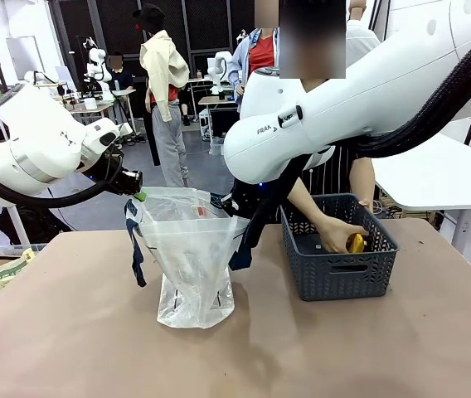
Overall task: Transfer purchased items from the store into the shopping bag.
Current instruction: Move the Reusable shopping bag to the right side of the table.
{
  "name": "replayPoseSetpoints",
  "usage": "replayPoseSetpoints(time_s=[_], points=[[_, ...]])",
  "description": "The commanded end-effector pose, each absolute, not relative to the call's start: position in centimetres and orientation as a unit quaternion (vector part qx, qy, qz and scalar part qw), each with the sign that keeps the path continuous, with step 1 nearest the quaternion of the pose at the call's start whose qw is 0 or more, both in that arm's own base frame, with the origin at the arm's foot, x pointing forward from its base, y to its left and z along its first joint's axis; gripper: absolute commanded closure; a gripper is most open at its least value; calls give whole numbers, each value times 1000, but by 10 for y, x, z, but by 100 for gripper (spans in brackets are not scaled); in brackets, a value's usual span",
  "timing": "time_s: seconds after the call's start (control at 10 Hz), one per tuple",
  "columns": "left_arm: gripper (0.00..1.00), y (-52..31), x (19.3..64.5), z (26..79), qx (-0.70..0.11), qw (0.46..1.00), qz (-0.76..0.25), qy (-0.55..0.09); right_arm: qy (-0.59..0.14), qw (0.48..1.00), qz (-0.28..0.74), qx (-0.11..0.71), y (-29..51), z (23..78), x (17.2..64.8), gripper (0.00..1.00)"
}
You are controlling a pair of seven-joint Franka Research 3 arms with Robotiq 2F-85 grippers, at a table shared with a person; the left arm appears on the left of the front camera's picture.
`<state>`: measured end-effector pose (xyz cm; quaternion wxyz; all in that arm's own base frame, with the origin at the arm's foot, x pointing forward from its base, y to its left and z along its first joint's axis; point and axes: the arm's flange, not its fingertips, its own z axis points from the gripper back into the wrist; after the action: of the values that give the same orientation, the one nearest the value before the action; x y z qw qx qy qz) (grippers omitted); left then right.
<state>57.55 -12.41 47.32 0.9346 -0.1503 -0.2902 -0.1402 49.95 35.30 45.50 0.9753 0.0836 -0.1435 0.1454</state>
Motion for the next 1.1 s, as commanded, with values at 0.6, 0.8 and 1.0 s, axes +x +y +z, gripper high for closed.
replayPoseSetpoints(time_s=[0.6,0.8,1.0], points=[[100,-121,572,475,-152,934,-135,-292,-142,976,141,84,349,455,497,100],[100,-121,572,475,-152,934,-135,-292,-142,976,141,84,349,455,497,100],[100,-121,572,475,-152,934,-135,-292,-142,976,141,84,349,455,497,100]])
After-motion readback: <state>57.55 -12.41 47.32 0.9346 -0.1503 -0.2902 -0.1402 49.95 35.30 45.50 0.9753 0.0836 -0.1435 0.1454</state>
